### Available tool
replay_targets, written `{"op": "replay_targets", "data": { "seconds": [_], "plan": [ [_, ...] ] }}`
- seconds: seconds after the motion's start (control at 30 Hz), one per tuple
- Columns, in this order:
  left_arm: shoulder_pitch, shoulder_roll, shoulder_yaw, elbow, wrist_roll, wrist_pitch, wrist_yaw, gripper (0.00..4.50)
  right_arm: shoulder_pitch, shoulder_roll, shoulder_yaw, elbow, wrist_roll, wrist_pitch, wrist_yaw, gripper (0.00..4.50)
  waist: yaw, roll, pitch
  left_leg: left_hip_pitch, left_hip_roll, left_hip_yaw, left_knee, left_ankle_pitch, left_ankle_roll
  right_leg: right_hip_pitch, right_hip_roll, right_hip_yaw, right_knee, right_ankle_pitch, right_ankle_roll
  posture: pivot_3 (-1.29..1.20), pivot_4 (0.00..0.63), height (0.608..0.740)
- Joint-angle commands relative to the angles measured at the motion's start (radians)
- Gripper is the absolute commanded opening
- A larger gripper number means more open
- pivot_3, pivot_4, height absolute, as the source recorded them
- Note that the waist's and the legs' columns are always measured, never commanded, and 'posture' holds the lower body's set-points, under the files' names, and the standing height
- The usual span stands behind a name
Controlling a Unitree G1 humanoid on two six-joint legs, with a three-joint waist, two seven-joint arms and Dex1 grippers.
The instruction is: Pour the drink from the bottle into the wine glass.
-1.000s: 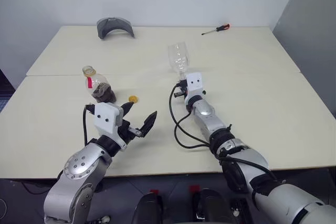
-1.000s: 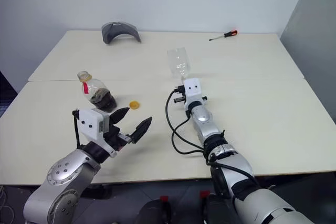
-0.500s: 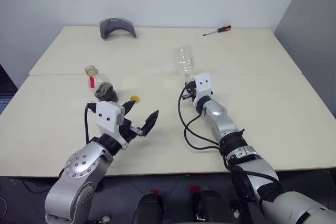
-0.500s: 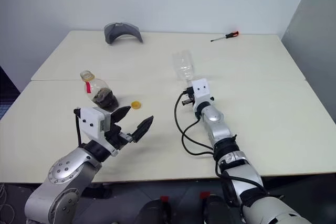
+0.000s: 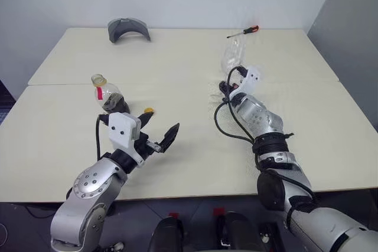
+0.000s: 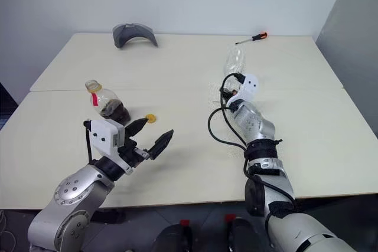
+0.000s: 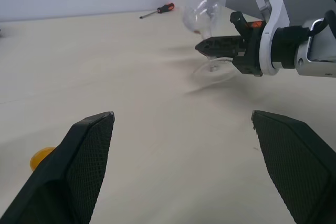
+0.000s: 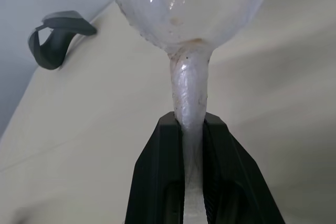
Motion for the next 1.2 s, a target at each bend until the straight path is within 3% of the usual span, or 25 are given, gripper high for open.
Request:
{"op": "replay_targets", "data": {
  "seconds": [0.03, 0.77, 1.07, 1.2],
  "plan": [
    [-0.001, 0.010, 0.015, -0.022, -0.015, -0.015, -0.011, 4.50, 0.014, 0.012, -0.063, -0.070, 0.080, 0.063, -0.080, 0.13, 0.000, 0.000, 0.000, 0.000, 0.000, 0.000, 0.000, 0.000, 0.000, 0.000, 0.000, 0.000, 0.000, 0.000, 0.000, 0.00, 0.150, 0.740],
    [-0.027, 0.013, 0.011, -0.004, -0.012, -0.013, -0.023, 4.50, -0.009, 0.002, -0.269, 0.158, 0.278, 0.022, -0.282, 0.13, -0.002, -0.002, -0.003, 0.003, 0.000, 0.000, 0.000, 0.000, 0.000, 0.002, 0.001, 0.000, 0.000, -0.003, 0.005, 0.00, 0.150, 0.740],
    [-0.029, 0.012, 0.013, -0.002, -0.013, -0.014, -0.025, 4.50, -0.026, -0.022, -0.273, 0.181, 0.310, 0.045, -0.280, 0.13, -0.002, -0.004, -0.004, 0.003, 0.000, -0.001, 0.000, 0.000, 0.000, 0.002, 0.001, 0.000, 0.000, -0.003, 0.005, 0.00, 0.150, 0.740],
    [-0.032, 0.012, 0.010, -0.001, -0.014, -0.013, -0.025, 4.50, -0.027, -0.029, -0.268, 0.187, 0.311, 0.040, -0.280, 1.44, -0.002, -0.004, -0.004, 0.002, 0.000, 0.000, 0.000, 0.000, 0.000, 0.002, 0.001, 0.000, 0.000, -0.003, 0.005, 0.00, 0.150, 0.740]
  ]
}}
